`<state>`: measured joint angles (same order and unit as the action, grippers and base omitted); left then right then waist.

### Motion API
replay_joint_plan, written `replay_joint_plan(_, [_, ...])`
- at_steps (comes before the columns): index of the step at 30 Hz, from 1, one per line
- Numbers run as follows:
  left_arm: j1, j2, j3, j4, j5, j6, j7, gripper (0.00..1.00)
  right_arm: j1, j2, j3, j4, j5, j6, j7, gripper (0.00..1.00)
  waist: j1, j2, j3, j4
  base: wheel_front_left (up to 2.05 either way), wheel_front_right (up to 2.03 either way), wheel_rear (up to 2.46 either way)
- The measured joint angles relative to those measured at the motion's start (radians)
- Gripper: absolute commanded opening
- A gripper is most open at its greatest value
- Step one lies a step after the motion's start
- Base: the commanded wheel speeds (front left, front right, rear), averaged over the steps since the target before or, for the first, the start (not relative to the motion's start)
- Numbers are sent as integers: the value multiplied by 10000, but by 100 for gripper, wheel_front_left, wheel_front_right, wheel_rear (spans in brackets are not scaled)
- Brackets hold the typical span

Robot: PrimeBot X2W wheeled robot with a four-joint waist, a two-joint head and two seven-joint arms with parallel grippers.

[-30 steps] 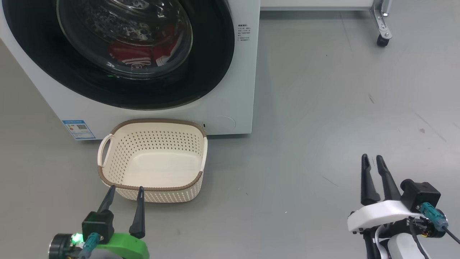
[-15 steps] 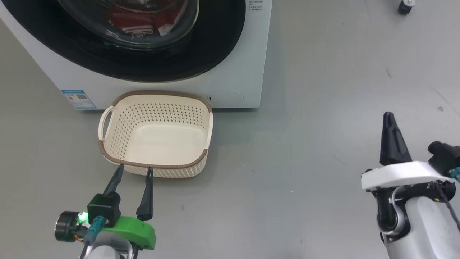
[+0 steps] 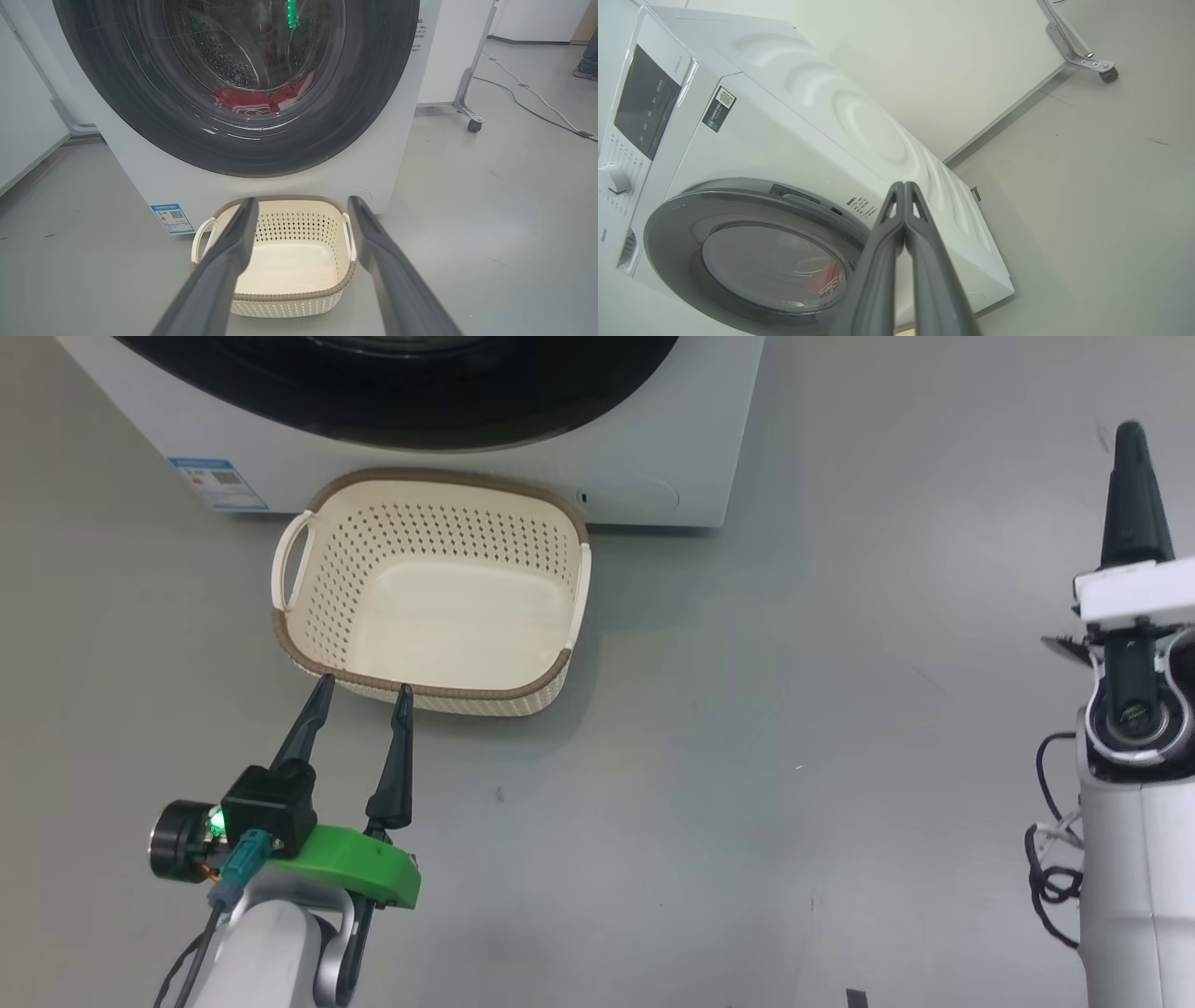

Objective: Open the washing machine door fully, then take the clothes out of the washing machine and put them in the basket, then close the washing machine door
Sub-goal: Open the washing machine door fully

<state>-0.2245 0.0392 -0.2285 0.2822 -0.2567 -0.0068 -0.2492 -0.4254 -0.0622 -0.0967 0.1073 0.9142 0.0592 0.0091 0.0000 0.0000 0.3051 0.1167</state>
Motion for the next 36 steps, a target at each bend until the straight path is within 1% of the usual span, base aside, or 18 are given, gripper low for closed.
replay_joint_plan(1, [-77,-2,-6,-6,-2,0,0,100,-225,-2,-52,-38,222,-10,180,0,0,0,113,46,0,0,0])
replay_joint_plan(8, [-517,-23,-146,-69,-127,0,0,100,-1891,-88,-284,-190,1103,-376,1258,0,0,0,890,378,0,0,0])
replay_joint_plan(13, [-825,-40,-339,-130,-328,0,0,100,-2987,-397,-313,-184,1360,-736,1919,0,0,0,1417,642,0,0,0])
replay_joint_plan(14, [-934,-59,-378,-146,-351,0,-2,100,-3416,-466,-284,-128,1492,-905,2234,0,0,0,1617,753,0,0,0])
replay_joint_plan(18, [-1090,-65,-495,-174,-543,0,-2,100,-4256,-593,-190,58,1630,-1197,2803,0,0,0,2003,969,0,0,0])
replay_joint_plan(21, [-1237,-69,-593,-194,-685,0,-2,100,-4873,-619,-161,286,1950,-1409,3221,0,0,0,2273,1125,0,0,0])
replay_joint_plan(28, [-1622,-107,-761,-215,-876,0,-2,100,-5970,-867,-173,863,2261,-1592,3954,0,1,0,2832,1468,0,0,0])
replay_joint_plan(31, [-1713,-119,-790,-215,-932,0,-2,100,-6388,-803,-226,1101,2550,-1603,4188,0,1,0,3022,1617,0,0,0])
replay_joint_plan(36, [-1762,-128,-855,-207,-959,2,-31,100,-7019,-637,-253,1532,3022,-1751,4640,0,1,0,3261,1841,0,0,0])
